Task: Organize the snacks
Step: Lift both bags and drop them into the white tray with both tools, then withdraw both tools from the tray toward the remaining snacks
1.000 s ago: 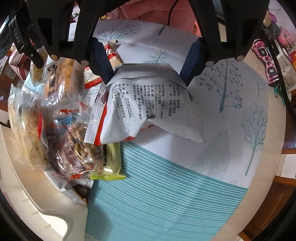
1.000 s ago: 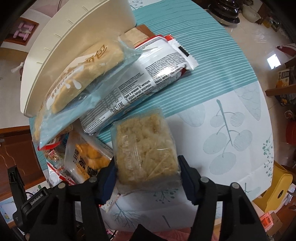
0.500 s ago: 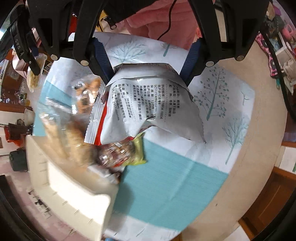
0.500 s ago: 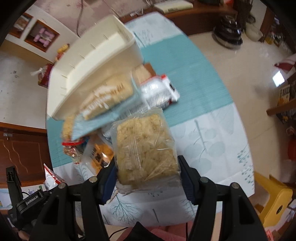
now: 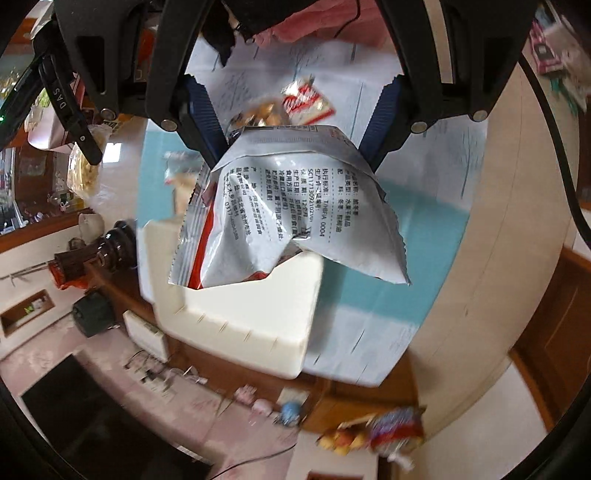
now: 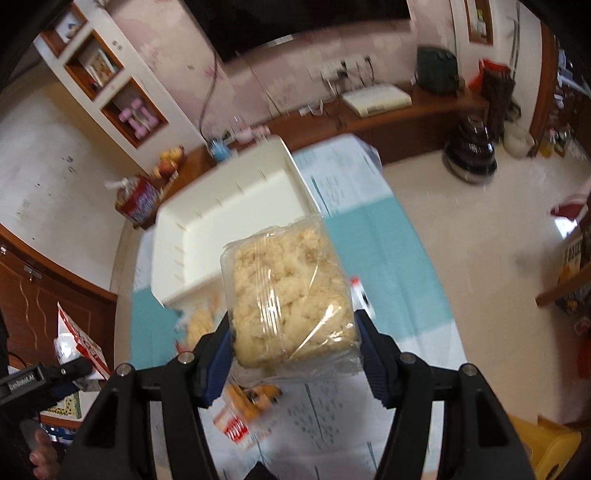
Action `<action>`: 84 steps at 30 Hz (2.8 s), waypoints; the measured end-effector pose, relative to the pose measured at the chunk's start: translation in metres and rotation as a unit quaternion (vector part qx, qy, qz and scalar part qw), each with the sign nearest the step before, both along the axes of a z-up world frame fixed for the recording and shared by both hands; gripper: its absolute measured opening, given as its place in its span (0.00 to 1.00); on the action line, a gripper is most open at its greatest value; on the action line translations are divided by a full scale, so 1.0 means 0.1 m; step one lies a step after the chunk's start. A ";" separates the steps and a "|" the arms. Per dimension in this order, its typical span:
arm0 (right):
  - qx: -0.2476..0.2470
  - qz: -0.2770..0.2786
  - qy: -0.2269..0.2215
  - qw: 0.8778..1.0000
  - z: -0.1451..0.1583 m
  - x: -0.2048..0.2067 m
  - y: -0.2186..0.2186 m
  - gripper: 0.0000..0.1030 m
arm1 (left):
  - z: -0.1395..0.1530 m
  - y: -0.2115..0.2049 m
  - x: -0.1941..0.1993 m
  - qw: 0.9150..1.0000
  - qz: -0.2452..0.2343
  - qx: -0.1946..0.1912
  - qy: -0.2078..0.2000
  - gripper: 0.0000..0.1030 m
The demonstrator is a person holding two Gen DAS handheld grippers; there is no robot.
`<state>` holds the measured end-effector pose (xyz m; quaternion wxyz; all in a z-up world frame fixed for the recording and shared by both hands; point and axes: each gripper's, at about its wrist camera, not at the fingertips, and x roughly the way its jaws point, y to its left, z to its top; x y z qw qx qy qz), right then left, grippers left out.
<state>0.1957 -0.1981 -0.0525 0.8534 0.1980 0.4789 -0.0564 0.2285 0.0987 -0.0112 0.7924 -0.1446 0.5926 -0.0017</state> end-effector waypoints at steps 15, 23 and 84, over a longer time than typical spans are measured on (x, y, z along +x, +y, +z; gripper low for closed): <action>-0.055 0.098 -0.180 0.977 0.13 0.88 0.33 0.60 | -0.11 -0.48 1.05 0.990 -0.100 -0.012 -0.103 0.69; -0.074 0.115 -0.187 0.973 -0.17 1.26 0.44 0.61 | -0.47 -0.63 1.36 0.984 -0.133 -0.020 -0.117 0.71; -0.022 0.159 -0.125 0.979 -0.21 -0.94 0.23 0.68 | -0.59 -0.76 -1.54 0.977 -0.171 0.097 -0.084 0.85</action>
